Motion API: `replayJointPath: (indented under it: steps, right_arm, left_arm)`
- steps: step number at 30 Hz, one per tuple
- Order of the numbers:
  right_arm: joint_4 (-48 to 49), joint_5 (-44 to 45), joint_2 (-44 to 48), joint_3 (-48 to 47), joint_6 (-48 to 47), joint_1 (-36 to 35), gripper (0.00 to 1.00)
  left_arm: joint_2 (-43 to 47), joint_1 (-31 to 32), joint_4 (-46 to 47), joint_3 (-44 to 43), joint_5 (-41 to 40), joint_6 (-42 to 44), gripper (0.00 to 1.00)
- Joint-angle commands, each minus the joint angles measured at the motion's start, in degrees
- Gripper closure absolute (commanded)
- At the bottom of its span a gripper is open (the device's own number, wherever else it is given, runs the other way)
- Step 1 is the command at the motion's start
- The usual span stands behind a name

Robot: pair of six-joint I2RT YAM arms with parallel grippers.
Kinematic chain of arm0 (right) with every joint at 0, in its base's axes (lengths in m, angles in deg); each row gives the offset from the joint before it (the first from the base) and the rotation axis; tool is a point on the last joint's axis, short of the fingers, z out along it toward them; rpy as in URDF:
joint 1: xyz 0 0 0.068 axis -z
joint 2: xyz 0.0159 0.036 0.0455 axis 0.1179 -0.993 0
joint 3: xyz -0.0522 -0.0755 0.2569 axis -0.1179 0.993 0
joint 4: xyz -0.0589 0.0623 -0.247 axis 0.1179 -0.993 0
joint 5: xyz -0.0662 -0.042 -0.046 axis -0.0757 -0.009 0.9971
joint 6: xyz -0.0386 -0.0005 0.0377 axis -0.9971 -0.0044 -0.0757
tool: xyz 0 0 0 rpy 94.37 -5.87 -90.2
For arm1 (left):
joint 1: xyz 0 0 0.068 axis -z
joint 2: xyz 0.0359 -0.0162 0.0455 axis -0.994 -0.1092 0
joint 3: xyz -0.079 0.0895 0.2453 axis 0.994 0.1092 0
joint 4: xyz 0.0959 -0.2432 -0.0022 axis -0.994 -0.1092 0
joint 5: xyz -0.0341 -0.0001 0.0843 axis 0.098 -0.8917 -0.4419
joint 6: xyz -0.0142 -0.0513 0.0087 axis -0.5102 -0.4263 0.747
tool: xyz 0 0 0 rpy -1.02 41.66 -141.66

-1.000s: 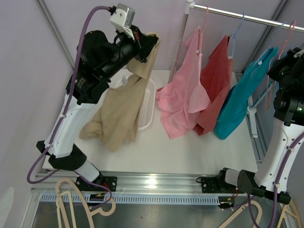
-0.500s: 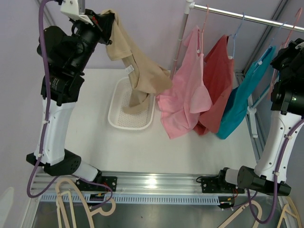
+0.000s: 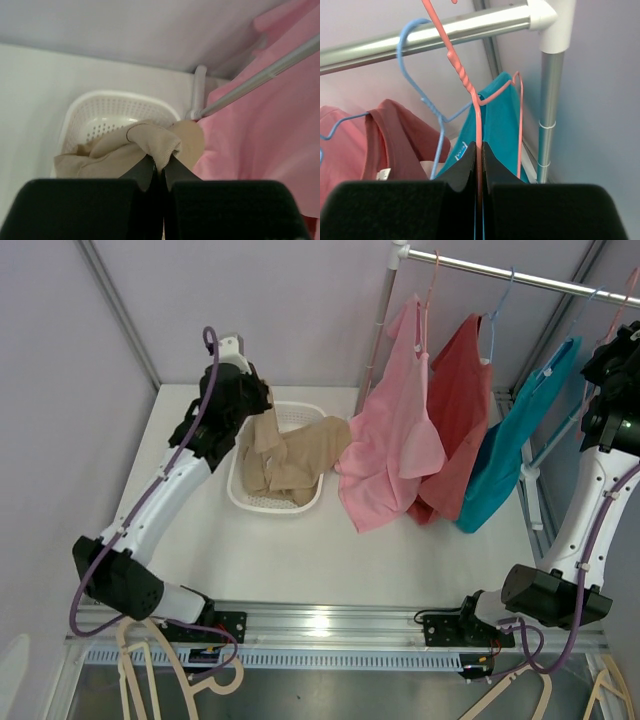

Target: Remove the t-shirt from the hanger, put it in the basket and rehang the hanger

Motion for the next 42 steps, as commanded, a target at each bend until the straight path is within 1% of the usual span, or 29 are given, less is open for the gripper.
replayJointPath:
  steps: [1, 2, 7, 14, 20, 21, 24, 27, 31, 38, 42]
  right_arm:
    - [4.0, -3.4, 1.4, -2.4, -1.7, 0.2, 1.0]
    - [4.3, -4.0, 1.3, -2.5, -2.2, 0.4, 1.0]
    - [6.2, -6.6, 0.6, -2.6, -4.2, 0.9, 1.0]
    - [8.4, -6.6, -2.6, -2.9, -5.6, 1.7, 1.0]
    - [12.4, -14.1, -6.7, -3.7, -4.4, 5.6, 1.0]
    - [12.7, -15.7, -7.6, -4.3, -3.7, 6.5, 1.0]
    - [14.1, -25.4, -10.7, -5.9, -1.0, 9.6, 1.0]
    - [15.8, -29.2, -13.0, -5.8, -0.3, 10.9, 0.99]
    - [15.6, -33.6, -14.7, -5.6, 0.4, 11.3, 0.99]
    - [17.3, -35.9, -13.4, -0.7, 0.4, 11.3, 0.99]
    - [14.5, -35.2, -12.3, -0.3, -0.8, 11.3, 0.99]
  left_arm:
    - [-1.4, -0.6, 1.1, 2.1, -3.7, -8.9, 0.99]
    - [-2.3, -0.9, -0.6, 2.7, -4.1, -11.7, 0.99]
    - [-6.9, -1.3, -1.1, 5.2, 1.6, -16.1, 0.99]
    - [-11.5, -1.3, 1.8, 8.0, 11.1, -17.0, 0.99]
    - [-12.0, -1.2, 4.8, 10.4, 17.3, -16.2, 0.99]
    - [-12.0, -1.2, 5.1, 10.6, 17.6, -16.1, 0.99]
    - [-12.0, -1.2, 5.7, 11.0, 17.9, -16.0, 0.99]
    - [-11.9, -0.8, 6.6, 11.3, 18.1, -15.9, 0.99]
    - [-11.7, -0.1, 7.1, 12.0, 17.2, -15.3, 0.99]
    - [-9.6, 0.9, 7.6, 13.7, 14.2, -14.0, 0.99]
    - [-8.9, 1.5, 7.5, 14.2, 12.8, -13.2, 0.99]
